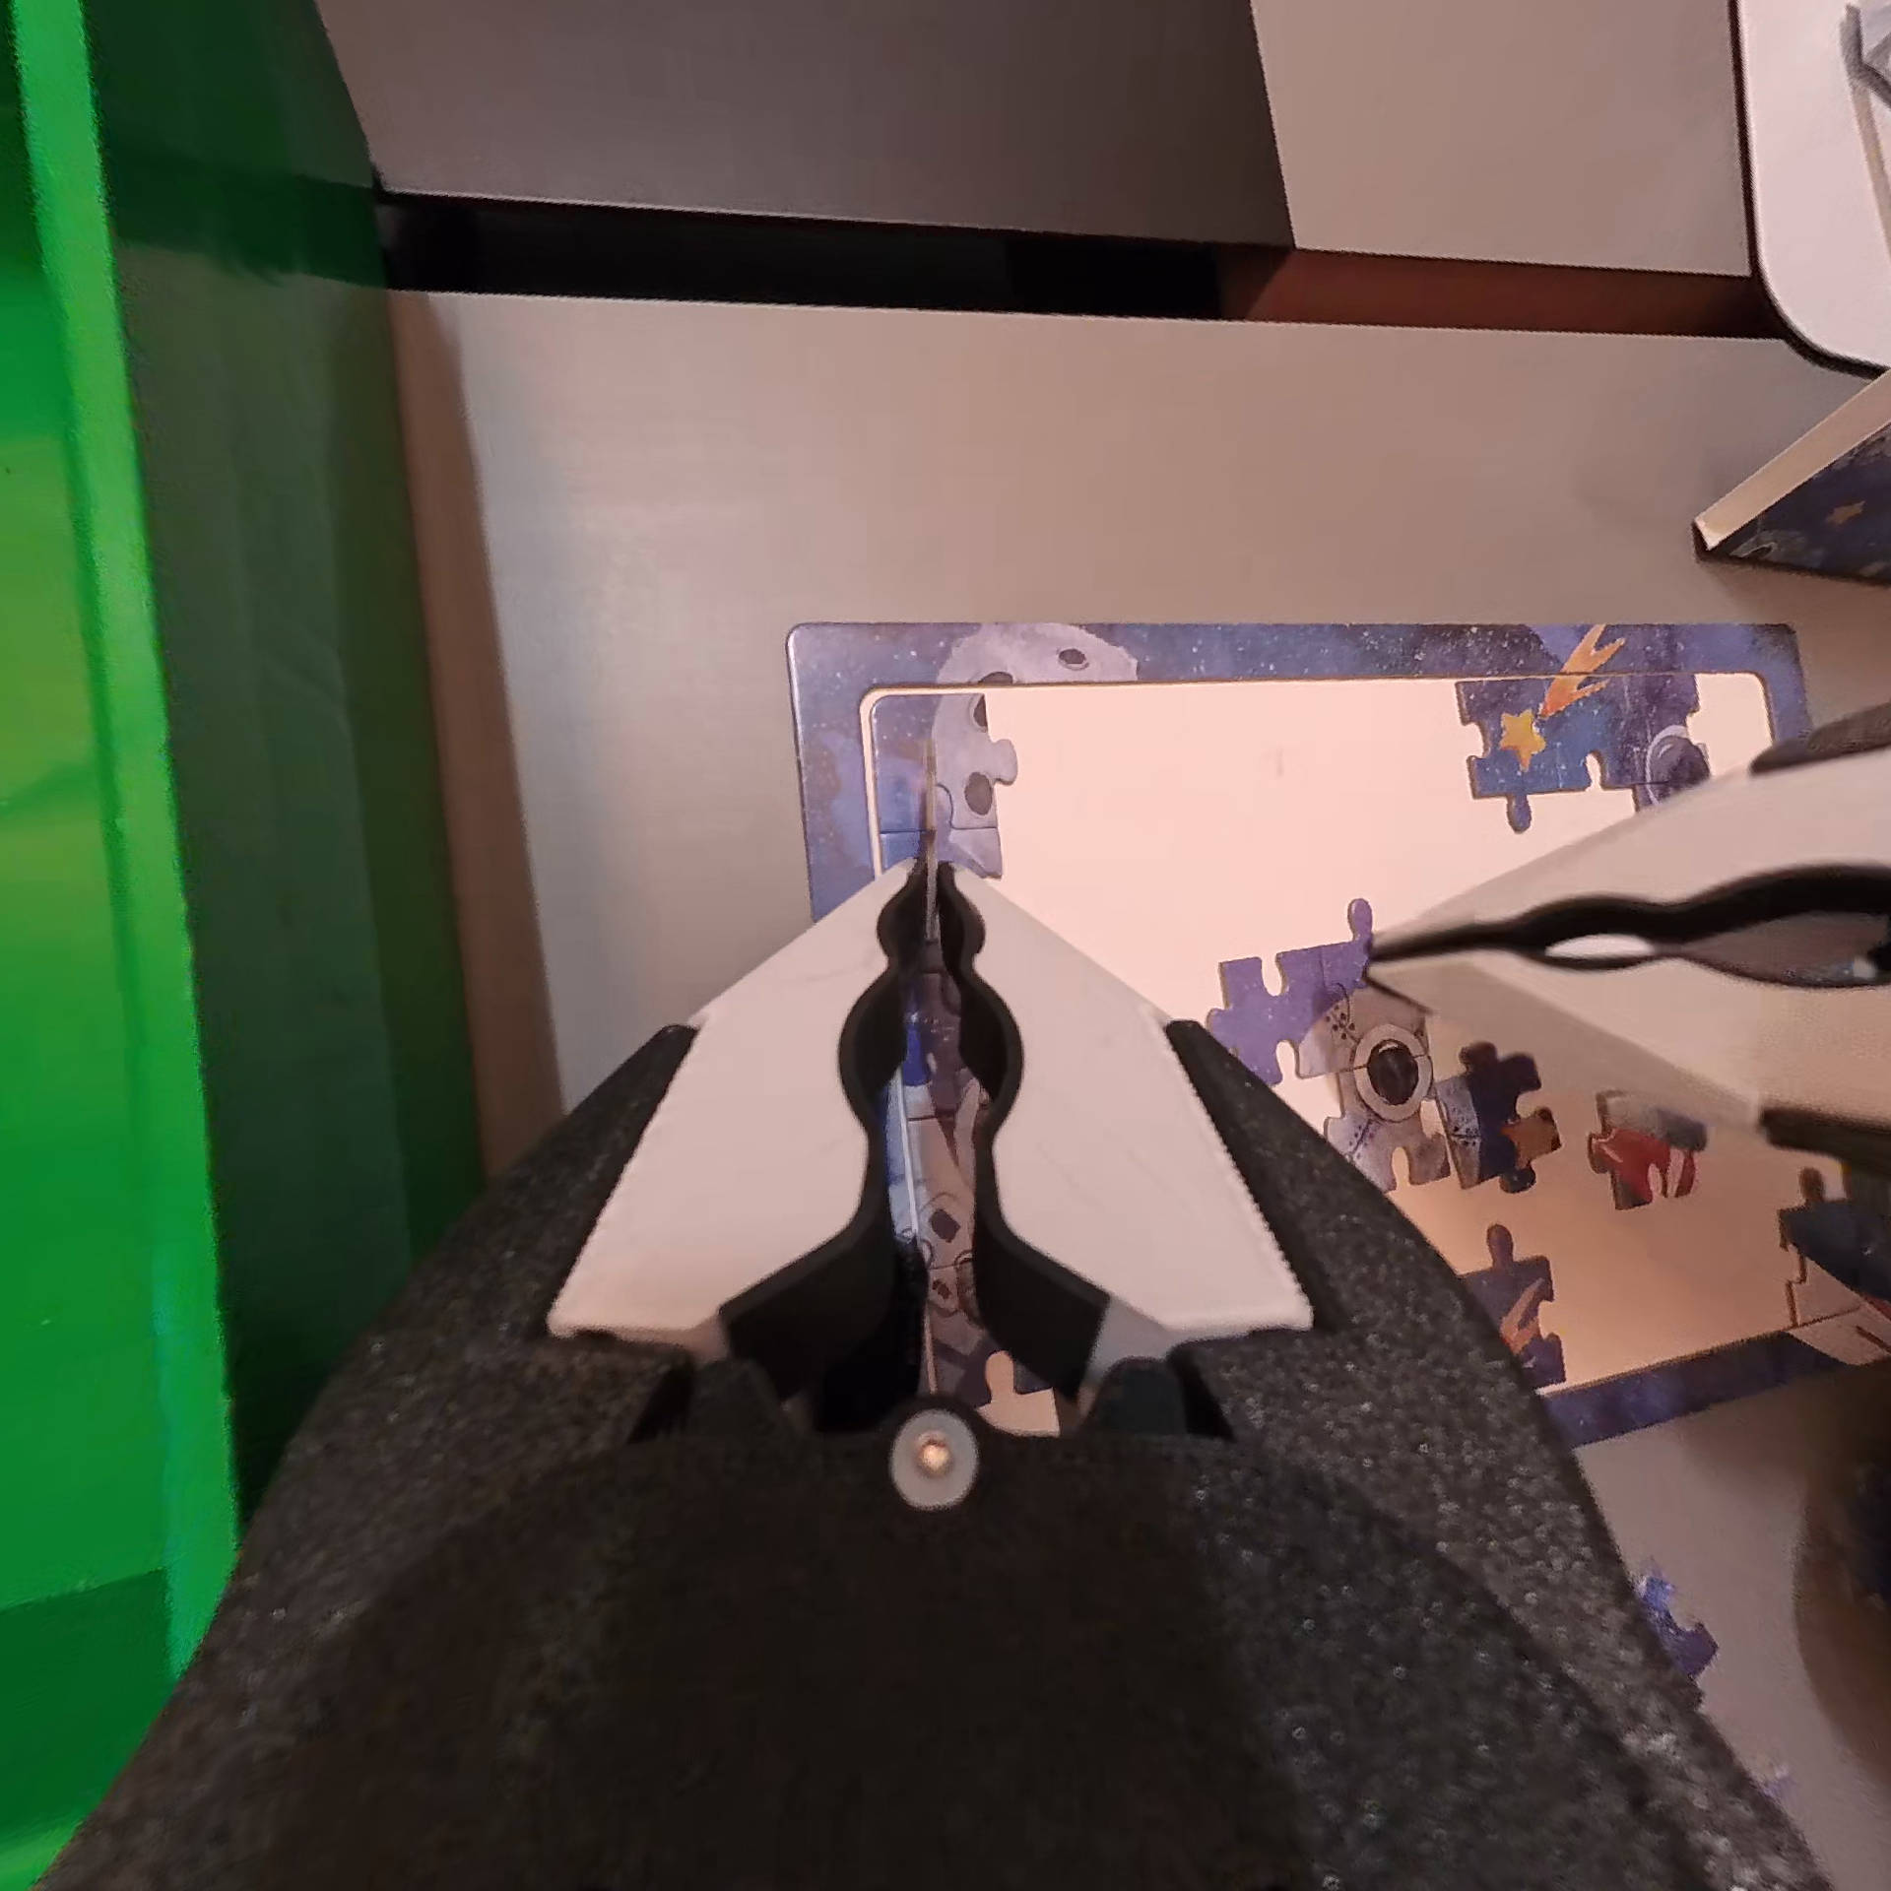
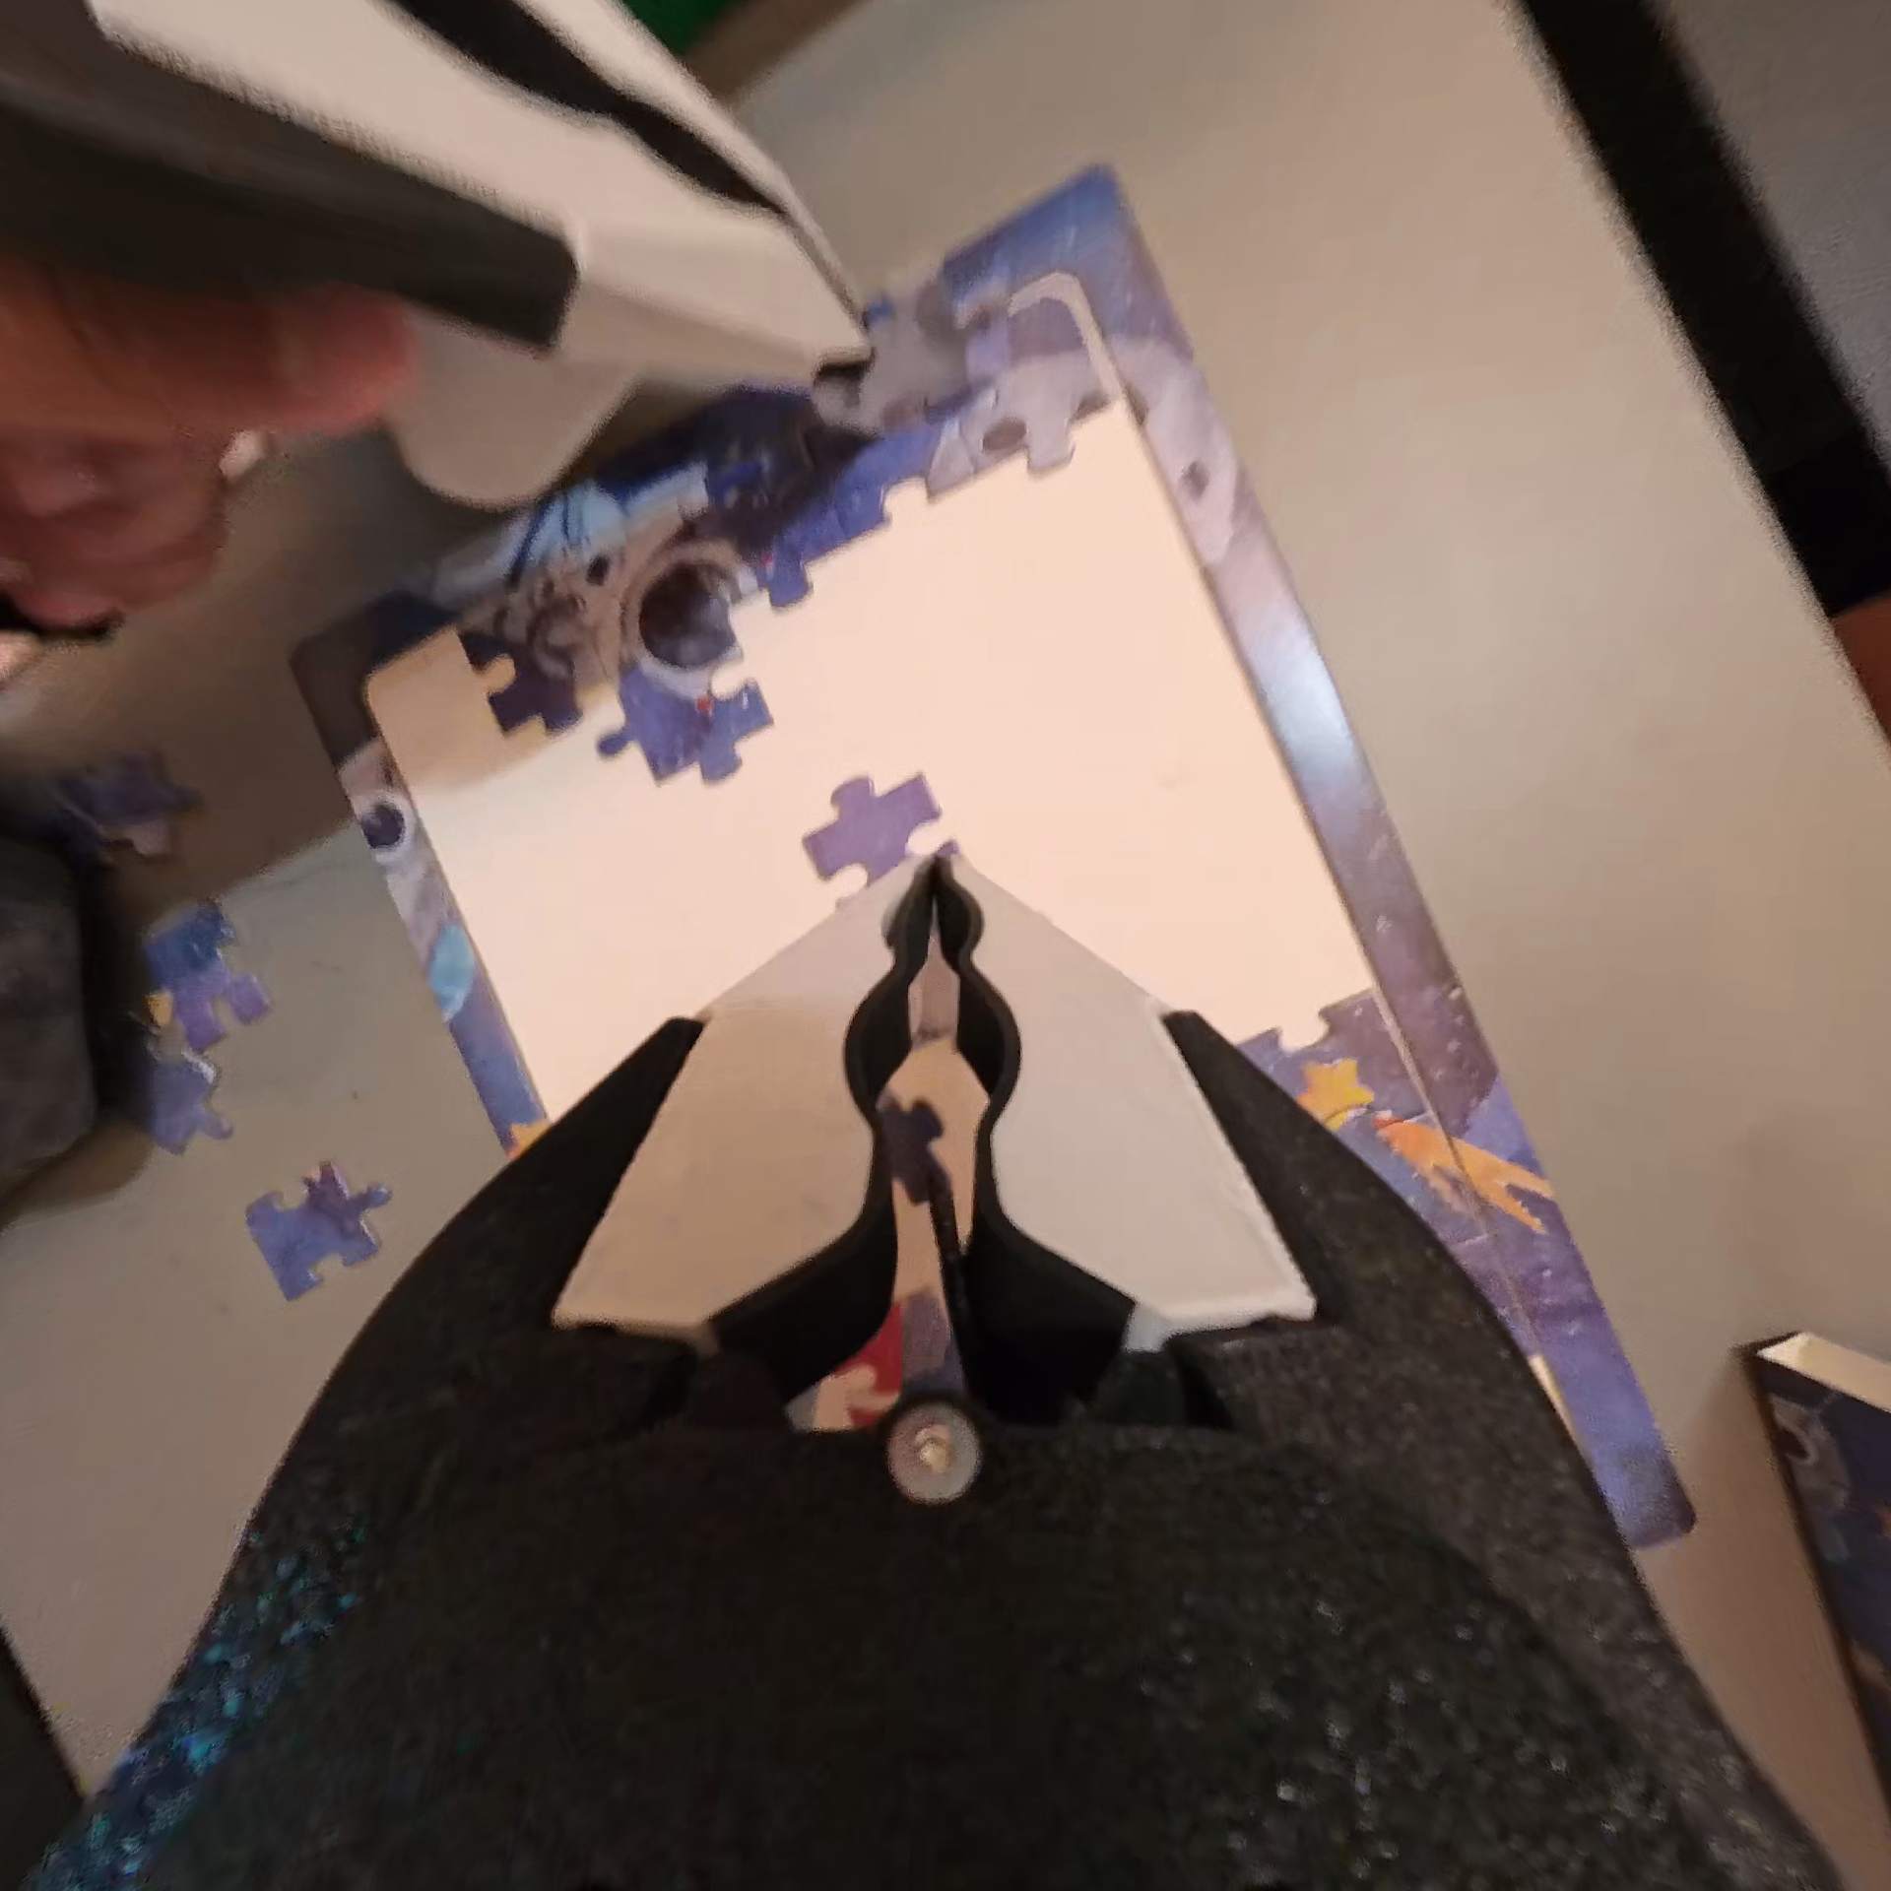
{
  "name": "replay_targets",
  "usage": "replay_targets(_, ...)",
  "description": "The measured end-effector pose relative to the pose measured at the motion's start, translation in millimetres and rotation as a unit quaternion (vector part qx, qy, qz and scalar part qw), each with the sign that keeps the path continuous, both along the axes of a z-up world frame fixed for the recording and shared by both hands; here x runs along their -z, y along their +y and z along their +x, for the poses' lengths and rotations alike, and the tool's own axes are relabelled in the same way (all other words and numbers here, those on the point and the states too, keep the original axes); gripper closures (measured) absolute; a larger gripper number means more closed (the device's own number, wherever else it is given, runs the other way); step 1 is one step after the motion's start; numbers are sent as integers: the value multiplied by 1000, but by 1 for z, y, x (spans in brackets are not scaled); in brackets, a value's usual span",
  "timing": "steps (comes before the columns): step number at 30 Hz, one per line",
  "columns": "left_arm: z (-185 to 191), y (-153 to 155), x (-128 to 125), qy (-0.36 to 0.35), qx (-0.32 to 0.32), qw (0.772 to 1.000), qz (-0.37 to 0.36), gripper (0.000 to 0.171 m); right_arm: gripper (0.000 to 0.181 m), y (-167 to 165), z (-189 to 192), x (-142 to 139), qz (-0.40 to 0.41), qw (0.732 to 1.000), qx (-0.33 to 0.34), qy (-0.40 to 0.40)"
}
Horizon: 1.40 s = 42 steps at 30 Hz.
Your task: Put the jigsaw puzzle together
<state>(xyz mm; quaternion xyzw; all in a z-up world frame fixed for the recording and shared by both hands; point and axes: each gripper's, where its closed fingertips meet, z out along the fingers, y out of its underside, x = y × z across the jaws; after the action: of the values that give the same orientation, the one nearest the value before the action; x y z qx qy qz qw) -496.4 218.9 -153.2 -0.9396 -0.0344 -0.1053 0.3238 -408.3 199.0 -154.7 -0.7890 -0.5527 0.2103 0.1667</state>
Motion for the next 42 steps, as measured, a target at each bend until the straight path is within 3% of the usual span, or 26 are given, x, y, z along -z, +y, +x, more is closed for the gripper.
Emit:
replay_targets(3,18,4,-22,-57,26,997,42,170,181,16,-22,-26,14,993,28,115)
replay_targets(6,42,3,-50,-155,63,983,83,171,171,28,-33,-43,-16,973,63,221)
replay_targets(8,52,0,-55,-178,88,976,86,170,167,29,-30,-50,-51,960,64,266)
replay_targets(10,64,-4,-54,-195,121,970,79,170,153,26,-22,-58,-86,950,47,296)
replay_targets(16,94,-18,-69,-273,205,936,91,170,152,14,-1,-69,-103,942,-7,319)
replay_targets(19,100,-25,-89,-319,230,912,118,170,167,5,12,-81,-160,926,-27,341)
replay_targets(25,108,-43,-111,-361,280,878,140,170,177,-12,15,-115,-221,883,-66,408)
replay_targets(29,97,-35,-111,-368,246,885,145,170,179,-12,13,-114,-245,883,-54,397)
replay_targets(33,79,-23,-99,-341,196,909,138,161,179,3,10,-93,-224,908,-8,354)
replay_targets(36,64,-14,-85,-261,163,941,141,151,179,22,14,-70,-205,926,45,315)
replay_targets(42,49,-8,-50,-151,134,975,92,151,180,44,20,-51,-231,917,120,302)
